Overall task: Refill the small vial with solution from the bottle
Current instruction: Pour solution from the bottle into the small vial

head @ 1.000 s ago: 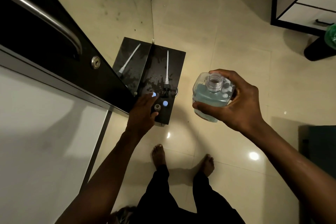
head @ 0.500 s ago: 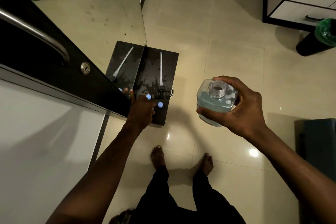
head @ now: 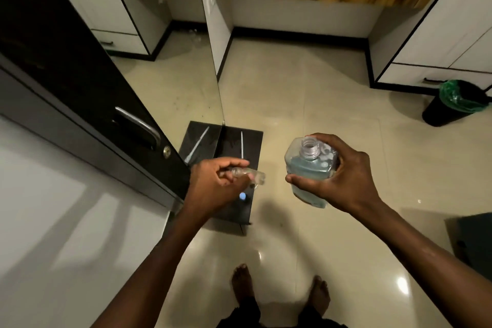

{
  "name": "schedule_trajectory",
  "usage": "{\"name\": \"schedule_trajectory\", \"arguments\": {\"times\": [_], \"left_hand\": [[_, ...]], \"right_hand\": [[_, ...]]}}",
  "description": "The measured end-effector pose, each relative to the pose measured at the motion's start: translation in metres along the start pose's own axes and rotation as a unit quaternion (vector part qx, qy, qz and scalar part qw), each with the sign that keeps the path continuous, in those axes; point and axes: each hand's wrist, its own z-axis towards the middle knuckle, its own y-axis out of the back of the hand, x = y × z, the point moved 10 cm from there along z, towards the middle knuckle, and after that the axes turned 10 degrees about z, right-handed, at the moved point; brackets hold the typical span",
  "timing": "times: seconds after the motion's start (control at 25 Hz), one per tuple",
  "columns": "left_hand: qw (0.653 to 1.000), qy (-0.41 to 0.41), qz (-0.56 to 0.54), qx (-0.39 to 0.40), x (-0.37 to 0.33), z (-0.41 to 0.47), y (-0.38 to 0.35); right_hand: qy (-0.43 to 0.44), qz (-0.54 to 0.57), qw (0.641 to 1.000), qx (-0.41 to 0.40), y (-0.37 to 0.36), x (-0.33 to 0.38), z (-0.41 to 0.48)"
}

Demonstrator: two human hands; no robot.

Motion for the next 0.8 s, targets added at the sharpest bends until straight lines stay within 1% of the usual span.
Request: {"name": "schedule_trajectory", "arguments": {"times": [0.08,0.16,0.28,0.36,0.44,0.6,0.68,0.8], "left_hand": [[0.997,-0.017,-0.075,0.023,-0.043,-0.001,0.017],[0.992,-0.037,-0.119,0.029,-0.075,-0.002,0.026],[0.978,-0.048,-0.201,-0.001,-0.104,-0.002,0.034],[0.965,-0.042,-0.256,-0.024,-0.107,-0.001,0.035],[0.957,-0.032,-0.284,-0.048,-0.109,-0.001,0.033],[0.956,0.021,-0.283,-0.077,-0.112,-0.004,0.024],[0.966,0.010,-0.241,-0.096,-0.113,-0.005,0.029],[0.978,-0.026,-0.141,-0.150,-0.112,-0.006,0.051]], "right_hand": [[0.022,-0.014,0.999,-0.034,0.008,0.018,0.002],[0.032,-0.029,0.997,-0.062,0.012,0.030,0.003],[0.041,-0.044,0.994,-0.096,0.017,0.044,0.006],[0.046,-0.046,0.992,-0.108,0.017,0.052,0.007],[0.051,-0.054,0.991,-0.111,0.014,0.059,0.007],[0.046,-0.060,0.991,-0.110,0.010,0.061,0.005],[0.036,-0.077,0.991,-0.099,0.011,0.058,0.006],[0.045,-0.150,0.985,-0.078,0.017,0.062,0.011]]}}
